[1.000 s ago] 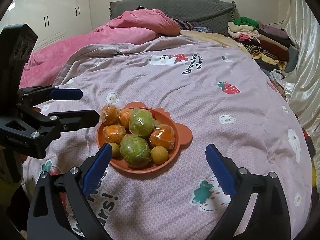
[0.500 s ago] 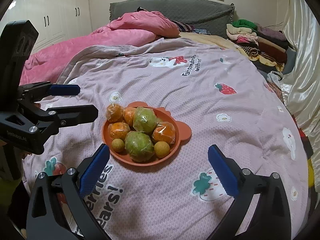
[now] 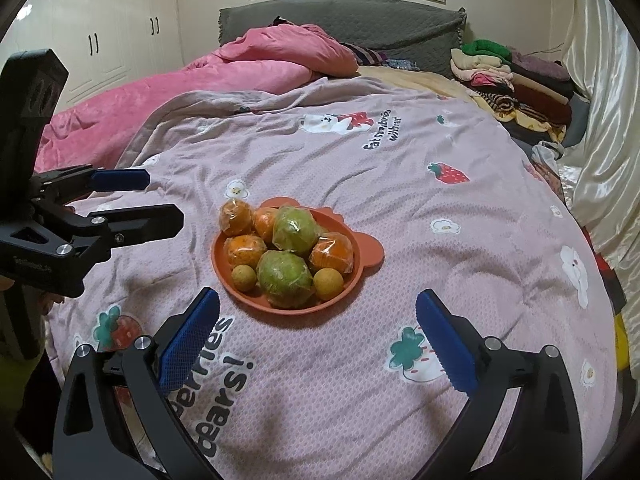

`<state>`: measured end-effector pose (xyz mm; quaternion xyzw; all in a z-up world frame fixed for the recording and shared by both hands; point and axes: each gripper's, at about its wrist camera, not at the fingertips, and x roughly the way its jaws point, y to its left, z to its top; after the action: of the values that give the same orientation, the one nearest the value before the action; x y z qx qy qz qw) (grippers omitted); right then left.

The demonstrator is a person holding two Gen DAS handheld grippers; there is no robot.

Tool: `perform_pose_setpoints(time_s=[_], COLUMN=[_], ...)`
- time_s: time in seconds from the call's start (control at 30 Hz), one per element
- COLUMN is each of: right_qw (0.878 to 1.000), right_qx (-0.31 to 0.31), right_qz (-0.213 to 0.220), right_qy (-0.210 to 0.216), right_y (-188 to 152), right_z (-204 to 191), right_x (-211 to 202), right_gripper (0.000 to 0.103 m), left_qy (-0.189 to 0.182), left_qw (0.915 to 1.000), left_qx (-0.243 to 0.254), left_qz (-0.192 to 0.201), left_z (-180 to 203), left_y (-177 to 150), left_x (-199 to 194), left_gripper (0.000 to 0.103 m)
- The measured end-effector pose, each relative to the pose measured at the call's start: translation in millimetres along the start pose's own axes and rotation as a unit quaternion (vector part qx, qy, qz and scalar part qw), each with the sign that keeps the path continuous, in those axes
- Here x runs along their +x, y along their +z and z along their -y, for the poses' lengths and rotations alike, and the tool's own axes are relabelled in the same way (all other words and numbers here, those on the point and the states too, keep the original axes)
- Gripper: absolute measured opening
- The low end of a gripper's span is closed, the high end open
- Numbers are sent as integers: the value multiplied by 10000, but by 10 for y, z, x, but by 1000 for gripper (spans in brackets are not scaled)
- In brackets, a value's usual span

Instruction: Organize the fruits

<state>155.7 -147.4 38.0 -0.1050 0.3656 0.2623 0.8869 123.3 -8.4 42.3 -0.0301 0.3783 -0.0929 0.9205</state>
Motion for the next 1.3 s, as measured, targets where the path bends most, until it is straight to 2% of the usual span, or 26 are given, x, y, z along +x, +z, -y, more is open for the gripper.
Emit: perform_pose_setpoints(time_s=[0.4,0.63,0.8,1.3], right_qw=[9996,9998,9997,9986], right_qx=[17,8,119,472], right_qz=[229,155,136,-18], right_qy=[-139,-157,-163,-223], right_y=[-92,-232,-338,-697], right_z=[-11,-88,-113,-138], right_x=[-261,-319,-356,-385], right_gripper=[98,98,98,98], left_qy=[72,117,205,79], left_qw=[9998,9998,9996,9992], left_qx=[-98,-98,-114,-351], left_qz=[126,151,128,-144], left_z=[68,145,169,170], left_y=[-164,-324,-453,-836], left_x=[-248,-373,-424,-382], left_gripper=[93,93,93,93])
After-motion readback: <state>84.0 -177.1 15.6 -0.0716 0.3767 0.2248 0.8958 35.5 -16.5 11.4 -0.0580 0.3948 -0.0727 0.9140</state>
